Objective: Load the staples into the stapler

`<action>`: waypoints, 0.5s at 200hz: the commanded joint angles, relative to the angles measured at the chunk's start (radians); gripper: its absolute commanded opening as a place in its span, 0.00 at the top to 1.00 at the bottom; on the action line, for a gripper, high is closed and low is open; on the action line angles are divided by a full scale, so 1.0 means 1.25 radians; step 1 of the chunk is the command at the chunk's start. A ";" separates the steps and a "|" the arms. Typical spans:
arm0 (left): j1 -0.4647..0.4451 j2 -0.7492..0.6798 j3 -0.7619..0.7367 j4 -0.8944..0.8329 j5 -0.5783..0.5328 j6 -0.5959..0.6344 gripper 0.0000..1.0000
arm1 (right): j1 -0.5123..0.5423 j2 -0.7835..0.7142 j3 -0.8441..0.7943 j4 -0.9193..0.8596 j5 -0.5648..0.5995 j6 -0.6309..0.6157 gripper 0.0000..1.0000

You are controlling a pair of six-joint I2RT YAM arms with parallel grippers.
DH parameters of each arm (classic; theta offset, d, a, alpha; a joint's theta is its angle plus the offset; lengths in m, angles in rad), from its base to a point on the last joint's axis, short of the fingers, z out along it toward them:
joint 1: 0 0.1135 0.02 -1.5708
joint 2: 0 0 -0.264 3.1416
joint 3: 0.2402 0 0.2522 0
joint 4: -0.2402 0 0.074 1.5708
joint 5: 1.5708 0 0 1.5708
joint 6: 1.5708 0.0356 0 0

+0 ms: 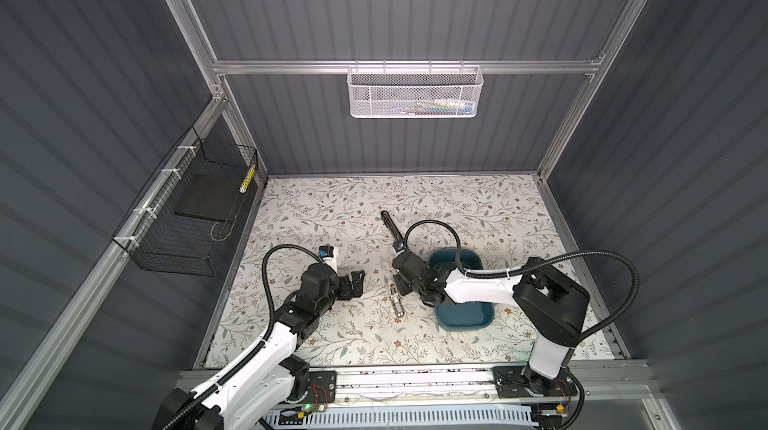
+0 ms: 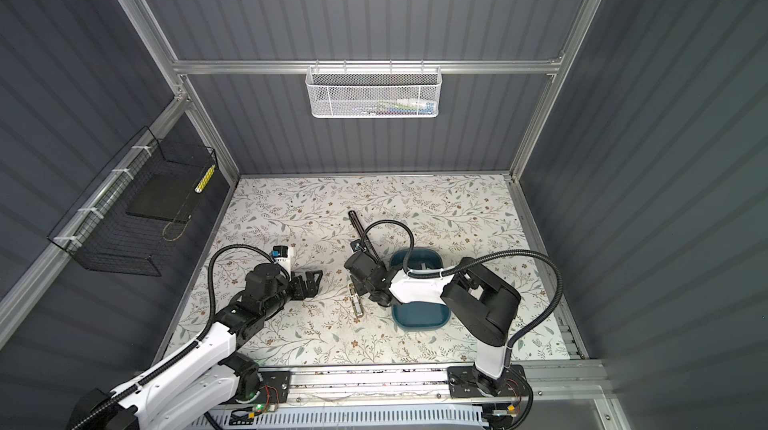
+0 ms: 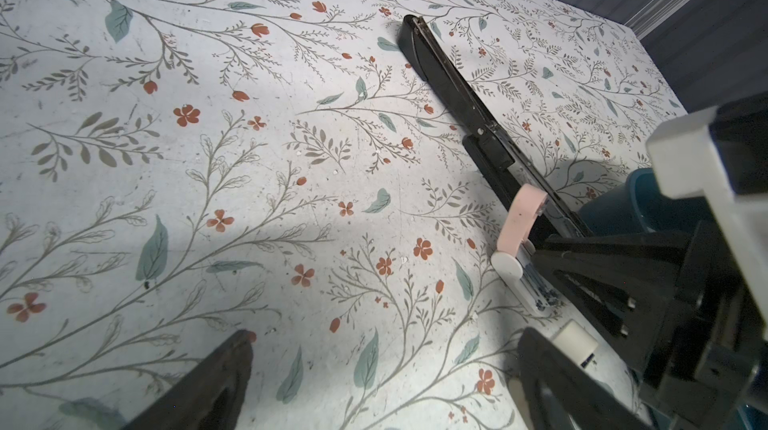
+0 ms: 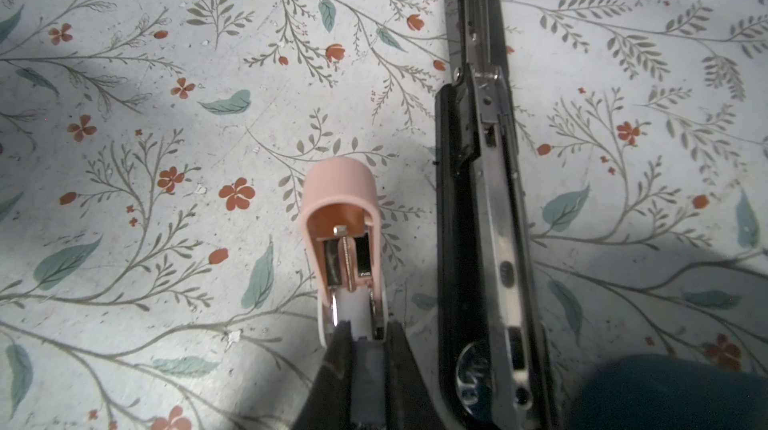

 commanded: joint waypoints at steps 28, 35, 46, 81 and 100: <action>-0.004 0.001 -0.005 0.008 0.004 0.011 0.00 | -0.002 0.005 0.012 -0.011 -0.007 0.004 0.92; -0.004 0.002 -0.006 0.008 0.002 0.010 0.00 | -0.002 0.007 0.013 -0.010 -0.006 0.004 0.92; -0.004 0.001 -0.005 0.008 0.003 0.010 0.00 | -0.002 0.008 0.013 -0.012 -0.006 0.005 0.92; -0.004 0.002 -0.005 0.008 0.004 0.010 0.00 | -0.002 0.007 0.012 -0.013 -0.007 0.006 0.92; -0.004 0.001 -0.006 0.008 0.003 0.010 0.00 | -0.001 0.009 0.013 -0.012 -0.008 0.007 0.92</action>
